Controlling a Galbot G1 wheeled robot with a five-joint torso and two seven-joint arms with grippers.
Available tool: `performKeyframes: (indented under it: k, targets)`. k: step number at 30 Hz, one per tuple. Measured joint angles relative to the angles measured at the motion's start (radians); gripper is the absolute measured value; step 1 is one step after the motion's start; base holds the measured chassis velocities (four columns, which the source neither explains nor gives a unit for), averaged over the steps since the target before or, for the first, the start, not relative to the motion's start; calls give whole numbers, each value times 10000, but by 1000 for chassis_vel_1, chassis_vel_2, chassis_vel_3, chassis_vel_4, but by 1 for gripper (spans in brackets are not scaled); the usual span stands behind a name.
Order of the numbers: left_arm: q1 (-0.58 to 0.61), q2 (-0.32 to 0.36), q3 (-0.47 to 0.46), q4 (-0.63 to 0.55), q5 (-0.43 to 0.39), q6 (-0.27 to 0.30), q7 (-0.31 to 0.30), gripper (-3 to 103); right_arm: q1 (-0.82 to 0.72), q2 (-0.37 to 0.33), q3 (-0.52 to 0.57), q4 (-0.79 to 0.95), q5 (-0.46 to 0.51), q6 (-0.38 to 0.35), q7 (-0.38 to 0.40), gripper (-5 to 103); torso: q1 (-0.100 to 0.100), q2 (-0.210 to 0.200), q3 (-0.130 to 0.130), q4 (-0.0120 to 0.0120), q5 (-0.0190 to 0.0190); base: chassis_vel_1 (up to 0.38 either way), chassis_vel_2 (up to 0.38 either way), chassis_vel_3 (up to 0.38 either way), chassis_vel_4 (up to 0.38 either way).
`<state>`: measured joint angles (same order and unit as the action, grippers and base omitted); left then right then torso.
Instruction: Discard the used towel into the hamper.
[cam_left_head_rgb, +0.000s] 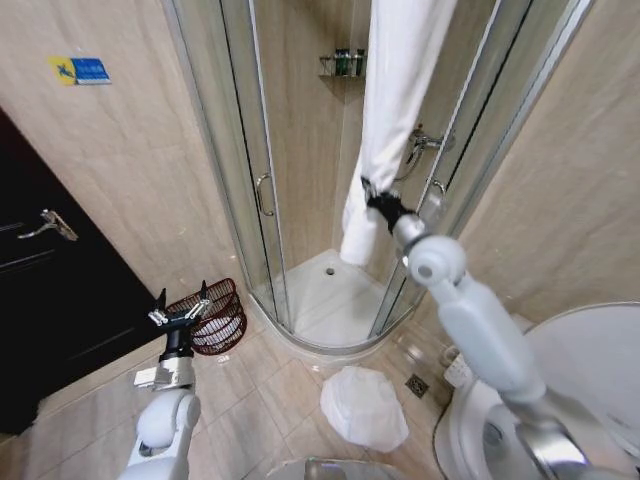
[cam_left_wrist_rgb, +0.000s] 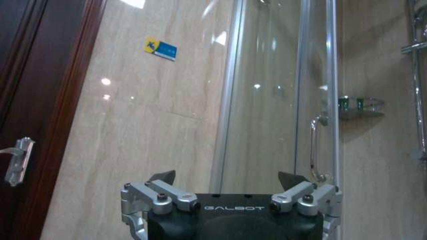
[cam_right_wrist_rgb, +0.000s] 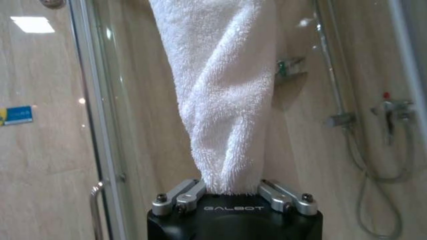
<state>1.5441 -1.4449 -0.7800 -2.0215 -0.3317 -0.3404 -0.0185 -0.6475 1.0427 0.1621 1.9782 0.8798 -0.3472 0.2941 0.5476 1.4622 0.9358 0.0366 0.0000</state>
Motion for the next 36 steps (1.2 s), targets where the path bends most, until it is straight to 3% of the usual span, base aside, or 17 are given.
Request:
performKeyframes:
  k: [8,11,15,19,21,24,27,36]
  targets:
    - [57,-177,162,-28,224,-44,17,100,-3093,741,1420,398,-1634,372,-993,10,0,0,0,-1,3,0,0,0,0]
    - [72,-183,189,-9,244,-63,14,100,-3484,938,1583,456,-1884,434,-1106,10,0,-1,0,0,3,0,0,0,0]
    - [125,-150,234,-4,295,-73,-52,100,-4399,1539,1982,541,-2882,787,-1562,10,0,0,0,1,1,0,0,0,0]
    - [128,-97,405,66,441,-78,-265,100,-5636,2705,2285,671,-4226,1492,-2380,10,0,0,-1,0,0,0,0,0,0]
    - [135,-95,424,68,447,-77,-269,100,-5739,2813,2308,683,-4391,1564,-2429,10,0,0,-1,1,0,0,0,0,0]
    - [217,-87,524,42,547,-93,-280,100,-6503,3461,2454,764,-5756,2261,-2671,10,-1,0,-2,1,0,0,0,0,0]
    - [309,-62,545,11,623,-181,-274,100,-7098,3699,2598,892,-6249,2626,-2814,10,-1,1,-2,0,-1,0,0,0,0]
    - [485,57,623,48,631,-471,-238,100,-8008,4207,3298,168,-6535,3737,-3046,10,-1,1,-2,1,1,0,0,0,0]
